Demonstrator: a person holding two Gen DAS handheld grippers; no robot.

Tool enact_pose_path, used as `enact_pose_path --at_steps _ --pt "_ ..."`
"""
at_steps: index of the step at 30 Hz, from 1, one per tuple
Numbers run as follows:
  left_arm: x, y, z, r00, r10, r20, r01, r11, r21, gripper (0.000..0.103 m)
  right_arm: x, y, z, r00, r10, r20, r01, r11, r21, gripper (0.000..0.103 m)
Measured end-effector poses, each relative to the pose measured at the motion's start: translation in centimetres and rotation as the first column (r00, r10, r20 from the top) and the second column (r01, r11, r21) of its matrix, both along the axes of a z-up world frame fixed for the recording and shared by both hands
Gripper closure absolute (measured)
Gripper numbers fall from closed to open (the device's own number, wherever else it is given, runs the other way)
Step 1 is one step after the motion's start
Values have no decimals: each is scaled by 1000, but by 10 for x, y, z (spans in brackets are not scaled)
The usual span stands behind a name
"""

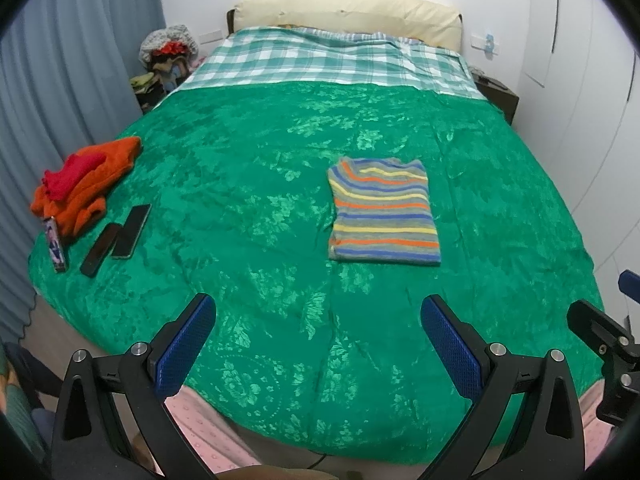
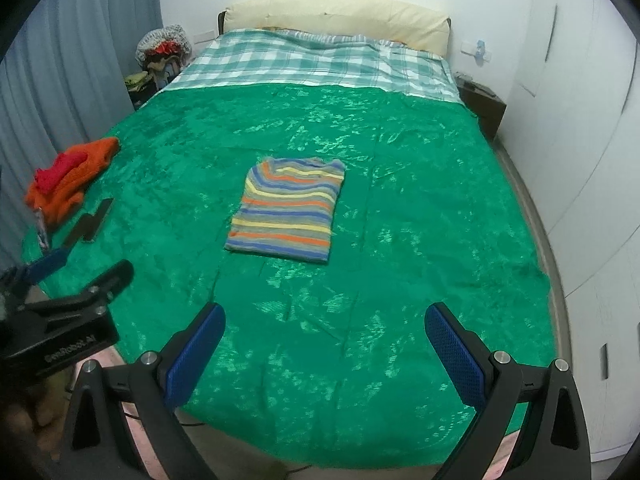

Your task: Fold small clothes

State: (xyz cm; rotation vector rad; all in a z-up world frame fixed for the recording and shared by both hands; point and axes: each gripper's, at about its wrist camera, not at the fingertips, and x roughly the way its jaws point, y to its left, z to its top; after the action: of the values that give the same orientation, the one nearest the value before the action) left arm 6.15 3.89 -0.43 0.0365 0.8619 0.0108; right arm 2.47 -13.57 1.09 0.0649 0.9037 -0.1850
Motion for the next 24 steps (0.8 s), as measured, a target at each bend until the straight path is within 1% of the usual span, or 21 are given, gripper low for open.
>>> enact_pose_path --at_steps 9,24 --pt "-1 1 3 1000 10 9 -10 1000 15 0 1 7 3 1000 26 9 -26 1000 -8 4" --pt "-2 1 7 1000 16 23 -16 1000 25 0 2 9 2 1000 25 1 -25 999 -27 4"
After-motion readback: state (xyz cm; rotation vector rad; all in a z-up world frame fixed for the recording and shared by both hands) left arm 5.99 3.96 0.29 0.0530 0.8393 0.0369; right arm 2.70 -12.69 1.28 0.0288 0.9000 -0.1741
